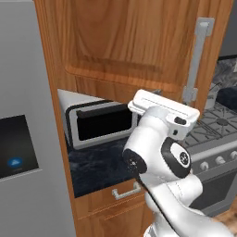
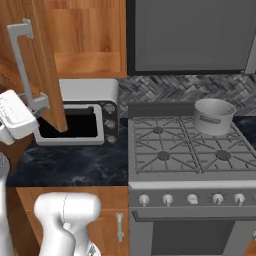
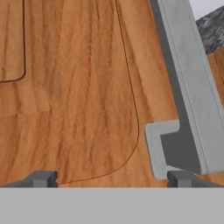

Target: Open the cabinet and move the ladle to the pot. Then close the cabinet.

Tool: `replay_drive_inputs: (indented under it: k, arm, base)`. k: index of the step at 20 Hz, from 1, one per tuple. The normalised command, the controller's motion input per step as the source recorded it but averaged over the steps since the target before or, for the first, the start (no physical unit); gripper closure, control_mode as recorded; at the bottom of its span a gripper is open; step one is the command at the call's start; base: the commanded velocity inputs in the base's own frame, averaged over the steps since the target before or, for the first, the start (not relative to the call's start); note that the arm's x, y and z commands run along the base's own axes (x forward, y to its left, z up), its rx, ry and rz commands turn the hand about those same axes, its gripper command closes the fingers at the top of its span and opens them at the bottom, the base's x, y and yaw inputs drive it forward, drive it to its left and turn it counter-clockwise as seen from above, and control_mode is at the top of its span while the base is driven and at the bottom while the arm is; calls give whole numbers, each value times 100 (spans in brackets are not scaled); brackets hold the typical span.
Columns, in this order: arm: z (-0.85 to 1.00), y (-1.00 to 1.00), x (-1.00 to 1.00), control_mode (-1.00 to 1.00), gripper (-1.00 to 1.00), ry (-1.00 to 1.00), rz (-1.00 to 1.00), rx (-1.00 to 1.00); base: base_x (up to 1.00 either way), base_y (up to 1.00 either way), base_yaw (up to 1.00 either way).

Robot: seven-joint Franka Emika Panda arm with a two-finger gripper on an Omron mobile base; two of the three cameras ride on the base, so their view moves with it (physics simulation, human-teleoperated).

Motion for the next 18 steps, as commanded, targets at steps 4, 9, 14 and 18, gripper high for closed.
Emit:
replay_drive_inputs:
  k: [4, 9, 14, 18]
  arm:
    - [8, -72, 95, -100, -100, 4, 29, 11]
    - [13, -59, 96, -100, -100, 8, 31, 13]
    - [27, -26, 89, -100, -100, 12, 24, 14]
    - [37, -1, 96, -100, -100, 16, 13, 15]
  base:
    - [0, 0, 0]
    - [0, 0, 0]
    - [0, 0, 0]
    - [0, 0, 0]
